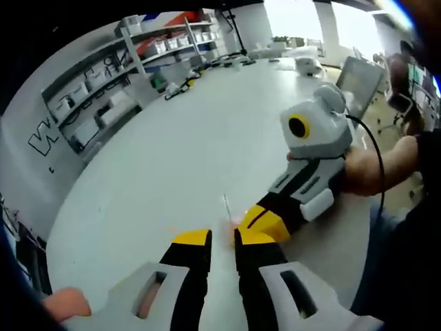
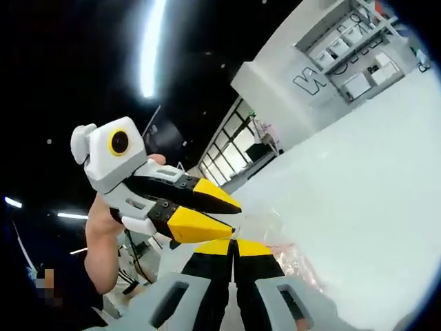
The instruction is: Open the resealable bag by pulling the two sides of the seal apart until the entire bag opening is separated and visibly accessible.
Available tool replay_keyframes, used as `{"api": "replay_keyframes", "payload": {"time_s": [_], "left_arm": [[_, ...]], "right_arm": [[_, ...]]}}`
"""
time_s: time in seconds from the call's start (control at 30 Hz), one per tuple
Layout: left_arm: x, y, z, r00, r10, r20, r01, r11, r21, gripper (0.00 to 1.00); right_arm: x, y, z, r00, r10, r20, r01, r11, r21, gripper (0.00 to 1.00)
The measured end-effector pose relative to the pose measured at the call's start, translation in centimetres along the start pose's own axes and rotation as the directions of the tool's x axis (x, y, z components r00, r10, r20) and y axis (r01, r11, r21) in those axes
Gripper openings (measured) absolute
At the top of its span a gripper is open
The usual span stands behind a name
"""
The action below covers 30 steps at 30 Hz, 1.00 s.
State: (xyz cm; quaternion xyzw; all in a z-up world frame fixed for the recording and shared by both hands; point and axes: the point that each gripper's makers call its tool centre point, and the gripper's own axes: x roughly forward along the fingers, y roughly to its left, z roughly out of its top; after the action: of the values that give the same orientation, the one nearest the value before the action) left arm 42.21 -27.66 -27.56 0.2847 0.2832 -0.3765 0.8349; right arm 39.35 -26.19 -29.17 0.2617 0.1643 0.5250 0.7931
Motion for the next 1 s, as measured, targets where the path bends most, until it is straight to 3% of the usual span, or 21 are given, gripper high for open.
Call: {"api": "replay_keyframes", "payload": {"time_s": [0.2, 0.33, 0.73, 1.0], "left_arm": [[-0.14, 0.35, -0.18, 1.0, 0.013, -0.011, -0.013, 1.0, 0.016, 0.1], [-0.12, -0.13, 0.18, 1.0, -0.012, 0.004, 0.012, 1.0, -0.006, 0.08], [0.17, -0.34, -0.39, 0.999, -0.024, -0.028, 0.024, 1.0, -0.007, 0.03], [0.04, -0.4, -0.47, 0.999, -0.036, -0.016, 0.035, 0.999, -0.027, 0.01]], "right_arm": [[0.06, 0.07, -0.11, 1.0, 0.004, 0.002, -0.004, 1.0, 0.0, 0.0], [0.07, 0.16, 0.02, 1.0, 0.005, 0.002, -0.005, 1.0, -0.008, 0.0], [0.21, 0.25, 0.15, 0.999, -0.019, -0.026, 0.016, 0.995, -0.093, 0.0], [0.14, -0.01, 0.04, 1.0, -0.018, -0.022, 0.017, 0.998, -0.066, 0.0]]}}
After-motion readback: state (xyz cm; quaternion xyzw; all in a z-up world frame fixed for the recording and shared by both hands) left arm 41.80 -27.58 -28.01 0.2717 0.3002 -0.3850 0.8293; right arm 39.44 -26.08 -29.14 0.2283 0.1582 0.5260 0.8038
